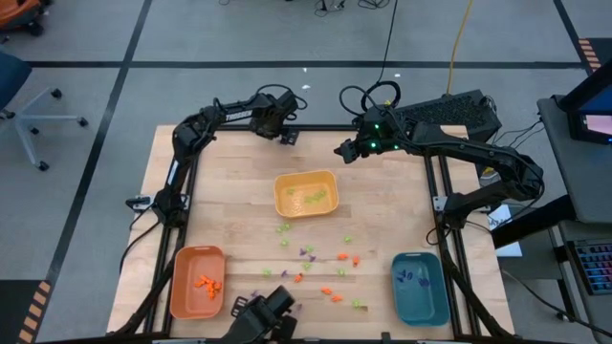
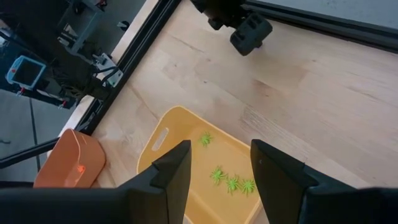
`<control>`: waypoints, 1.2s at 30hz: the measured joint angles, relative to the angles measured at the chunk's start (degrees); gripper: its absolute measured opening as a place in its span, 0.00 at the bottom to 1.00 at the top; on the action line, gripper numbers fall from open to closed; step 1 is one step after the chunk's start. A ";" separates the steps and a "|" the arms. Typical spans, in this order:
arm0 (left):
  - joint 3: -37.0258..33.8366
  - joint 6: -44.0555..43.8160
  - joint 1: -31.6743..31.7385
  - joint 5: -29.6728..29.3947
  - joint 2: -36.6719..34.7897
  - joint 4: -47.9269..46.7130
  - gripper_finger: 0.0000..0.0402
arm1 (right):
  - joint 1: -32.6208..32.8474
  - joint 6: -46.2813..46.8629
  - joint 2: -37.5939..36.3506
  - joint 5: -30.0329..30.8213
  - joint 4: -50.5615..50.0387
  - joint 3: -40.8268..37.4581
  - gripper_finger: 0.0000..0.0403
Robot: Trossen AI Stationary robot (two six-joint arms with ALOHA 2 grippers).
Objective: Sort Halloween decoration
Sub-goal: Put the violet witch hat toy into the blue bin
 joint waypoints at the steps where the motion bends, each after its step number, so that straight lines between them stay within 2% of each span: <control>1: -0.03 0.02 0.00 0.00 -0.02 -0.39 0.69 | 0.00 0.13 0.00 0.00 0.00 0.00 0.39; 11: -0.39 0.25 -0.15 3.54 -1.70 -11.99 0.69 | 0.02 0.17 0.00 0.00 -0.02 0.00 0.39; 17: -0.20 -0.31 0.62 3.32 -6.01 -9.49 0.69 | 0.02 0.07 0.00 0.12 0.00 0.00 0.39; 22: -0.18 -0.39 2.85 3.58 -5.24 -8.01 0.69 | 0.02 -0.76 0.00 0.22 0.04 0.00 0.39; 28: -0.14 0.30 4.17 6.02 -5.01 -1.07 0.69 | 0.01 -0.85 0.00 0.26 0.04 0.00 0.39; 31: -0.22 1.63 4.15 7.75 -4.95 -0.45 0.69 | 0.02 -0.80 0.00 0.26 0.02 -0.02 0.39; 36: -0.22 2.62 3.78 7.47 -4.92 -0.15 0.69 | 0.02 -0.72 0.00 0.26 0.03 -0.01 0.39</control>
